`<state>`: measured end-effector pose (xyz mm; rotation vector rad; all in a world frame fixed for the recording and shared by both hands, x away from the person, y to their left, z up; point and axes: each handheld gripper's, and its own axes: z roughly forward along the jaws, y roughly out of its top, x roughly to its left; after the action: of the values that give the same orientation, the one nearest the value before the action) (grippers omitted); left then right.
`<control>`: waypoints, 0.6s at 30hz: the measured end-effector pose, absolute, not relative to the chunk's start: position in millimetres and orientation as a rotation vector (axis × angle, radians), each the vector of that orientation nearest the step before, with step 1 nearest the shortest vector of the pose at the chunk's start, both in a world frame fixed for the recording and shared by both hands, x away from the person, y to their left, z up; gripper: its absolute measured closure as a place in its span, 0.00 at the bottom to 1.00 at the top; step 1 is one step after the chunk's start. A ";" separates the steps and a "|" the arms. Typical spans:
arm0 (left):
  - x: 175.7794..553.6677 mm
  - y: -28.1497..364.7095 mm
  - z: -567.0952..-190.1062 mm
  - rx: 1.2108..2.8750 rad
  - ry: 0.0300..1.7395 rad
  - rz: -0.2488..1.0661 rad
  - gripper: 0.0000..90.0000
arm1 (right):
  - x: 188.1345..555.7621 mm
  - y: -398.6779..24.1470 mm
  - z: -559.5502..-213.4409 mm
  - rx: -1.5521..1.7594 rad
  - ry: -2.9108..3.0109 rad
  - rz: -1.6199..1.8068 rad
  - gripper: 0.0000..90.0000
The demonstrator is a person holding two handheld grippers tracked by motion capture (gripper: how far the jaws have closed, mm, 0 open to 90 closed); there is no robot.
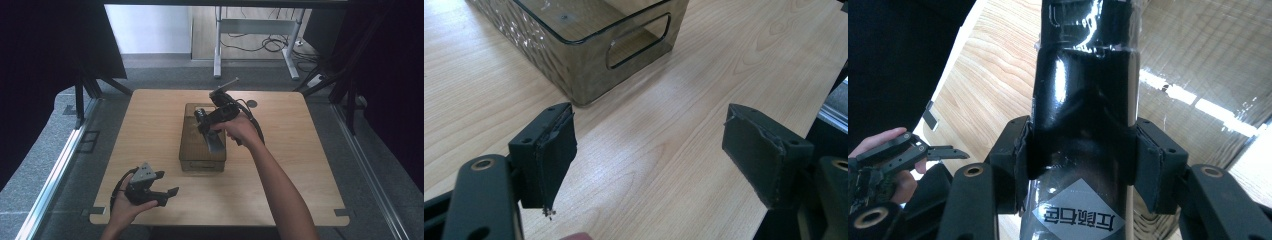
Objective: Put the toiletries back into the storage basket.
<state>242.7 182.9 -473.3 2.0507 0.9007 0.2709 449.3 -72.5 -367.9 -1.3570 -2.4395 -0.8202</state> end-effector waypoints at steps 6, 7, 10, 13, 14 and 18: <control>242.9 182.3 -473.8 2.053 0.897 0.264 0.24 | 451.8 -64.4 -371.9 -1.346 -2.431 -0.812 0.52; 242.8 182.3 -473.7 2.053 0.898 0.266 0.24 | 452.1 -63.3 -372.3 -1.351 -2.426 -0.807 0.51; 242.8 182.9 -473.5 2.051 0.899 0.266 0.24 | 453.4 -60.7 -374.1 -1.344 -2.428 -0.808 0.52; 242.9 182.7 -473.8 2.051 0.899 0.265 0.24 | 454.2 -57.9 -375.9 -1.343 -2.422 -0.806 0.51; 243.0 182.4 -473.9 2.053 0.897 0.264 0.24 | 454.3 -57.0 -376.4 -1.344 -2.412 -0.807 0.51; 242.7 181.5 -474.0 2.055 0.893 0.259 0.24 | 456.1 -53.6 -378.6 -1.333 -2.403 -0.818 0.51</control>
<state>242.7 181.5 -474.0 2.0551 0.8930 0.2587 456.1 -53.6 -378.6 -1.3325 -2.4028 -0.8181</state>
